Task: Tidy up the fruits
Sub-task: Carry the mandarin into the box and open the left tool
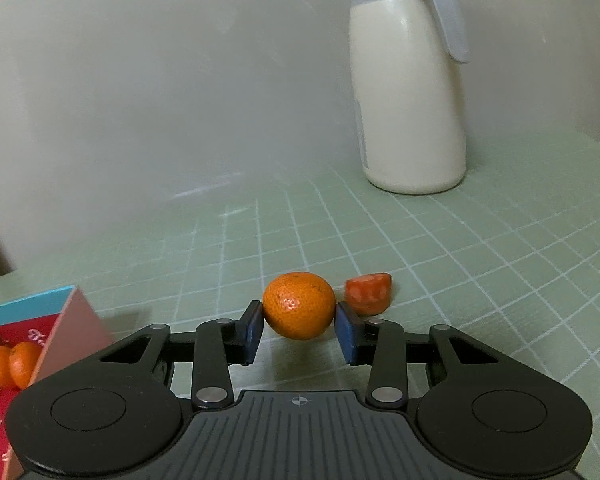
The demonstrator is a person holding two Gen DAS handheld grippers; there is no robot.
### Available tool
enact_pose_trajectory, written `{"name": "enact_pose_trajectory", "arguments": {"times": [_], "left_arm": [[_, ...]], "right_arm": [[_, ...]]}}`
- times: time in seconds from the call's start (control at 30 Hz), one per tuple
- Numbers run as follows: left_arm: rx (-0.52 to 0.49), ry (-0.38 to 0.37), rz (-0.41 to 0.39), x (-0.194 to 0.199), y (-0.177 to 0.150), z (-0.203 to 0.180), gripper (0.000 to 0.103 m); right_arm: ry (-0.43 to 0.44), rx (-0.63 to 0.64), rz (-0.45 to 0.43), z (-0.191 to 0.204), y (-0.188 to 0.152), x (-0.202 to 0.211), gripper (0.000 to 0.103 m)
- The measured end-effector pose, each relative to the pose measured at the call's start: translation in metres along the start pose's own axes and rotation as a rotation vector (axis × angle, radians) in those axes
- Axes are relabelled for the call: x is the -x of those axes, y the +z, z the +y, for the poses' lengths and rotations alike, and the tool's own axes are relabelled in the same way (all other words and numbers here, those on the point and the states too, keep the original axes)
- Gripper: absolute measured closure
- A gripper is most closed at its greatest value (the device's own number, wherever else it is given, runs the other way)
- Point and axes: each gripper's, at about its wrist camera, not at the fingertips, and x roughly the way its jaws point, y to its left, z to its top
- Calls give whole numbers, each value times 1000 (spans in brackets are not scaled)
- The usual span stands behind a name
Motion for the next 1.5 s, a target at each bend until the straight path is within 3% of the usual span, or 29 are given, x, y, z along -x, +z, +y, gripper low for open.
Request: {"name": "enact_pose_trajectory", "arguments": {"times": [0.3,0.6,0.97,1.23,1.43,1.5], "left_arm": [[61,63,-36,38,-3,35,64],[148,200,-58,75,-17,98,64],[286,383,38,86,-66,182,64],[364,429,103,79,-85,216,64],[374,432,116,86,-89,217,63],[384,417,118,89,-89,219,53]], "right_arm": [[50,25,3,22,2,3,2],[107,80,7,58,0,5,2],[210,172,7,113,-7,16,2],[273,213,10,146,-11,21,2],[320,238,7,173,-12,25,2],[333,243,6,178,-12,26,2]]}}
